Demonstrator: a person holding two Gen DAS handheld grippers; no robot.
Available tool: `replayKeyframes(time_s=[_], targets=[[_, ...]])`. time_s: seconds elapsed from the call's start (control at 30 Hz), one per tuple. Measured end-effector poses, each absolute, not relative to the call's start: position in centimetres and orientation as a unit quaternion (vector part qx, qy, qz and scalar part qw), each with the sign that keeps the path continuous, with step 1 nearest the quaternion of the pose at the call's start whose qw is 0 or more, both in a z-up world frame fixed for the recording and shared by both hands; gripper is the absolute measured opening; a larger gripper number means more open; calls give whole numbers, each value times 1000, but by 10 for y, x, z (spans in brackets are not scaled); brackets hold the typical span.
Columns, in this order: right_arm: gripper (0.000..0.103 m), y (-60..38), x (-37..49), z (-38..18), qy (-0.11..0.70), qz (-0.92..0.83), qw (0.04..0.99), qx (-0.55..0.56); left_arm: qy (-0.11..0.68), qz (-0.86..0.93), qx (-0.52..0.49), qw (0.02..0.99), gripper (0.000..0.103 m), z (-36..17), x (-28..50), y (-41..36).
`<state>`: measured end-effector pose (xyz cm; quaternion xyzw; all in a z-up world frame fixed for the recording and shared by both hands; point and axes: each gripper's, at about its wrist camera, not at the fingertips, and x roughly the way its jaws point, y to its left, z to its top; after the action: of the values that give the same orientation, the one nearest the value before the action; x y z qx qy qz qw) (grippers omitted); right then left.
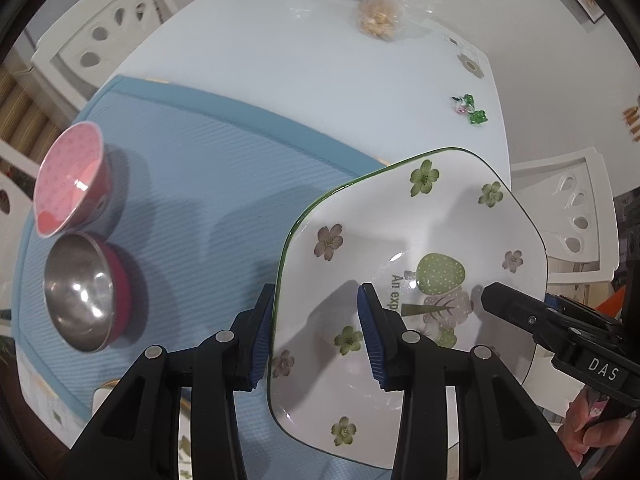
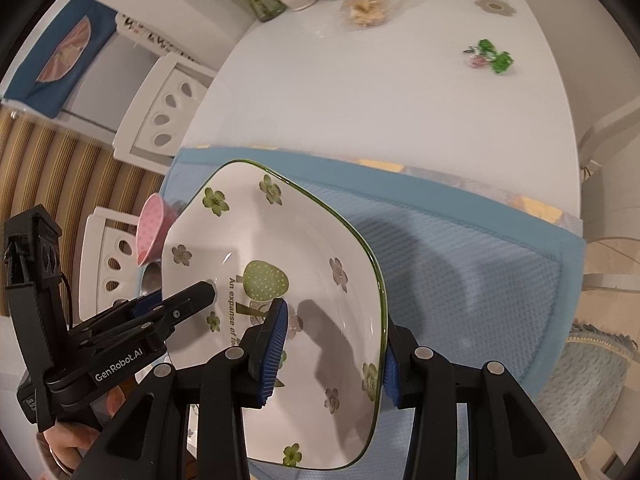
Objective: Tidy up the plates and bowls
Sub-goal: 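Carry the held tree-print plate with both grippers toward the plate stack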
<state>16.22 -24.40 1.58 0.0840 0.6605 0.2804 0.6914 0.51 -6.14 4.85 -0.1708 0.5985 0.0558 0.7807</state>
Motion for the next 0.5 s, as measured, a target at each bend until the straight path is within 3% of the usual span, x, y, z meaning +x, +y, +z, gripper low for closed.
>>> replayKeyframes(time_s=[0.5], targets=[[42,-188,130,28,664,302,682,55,589,75,-185,783,37,60,-37,-12]])
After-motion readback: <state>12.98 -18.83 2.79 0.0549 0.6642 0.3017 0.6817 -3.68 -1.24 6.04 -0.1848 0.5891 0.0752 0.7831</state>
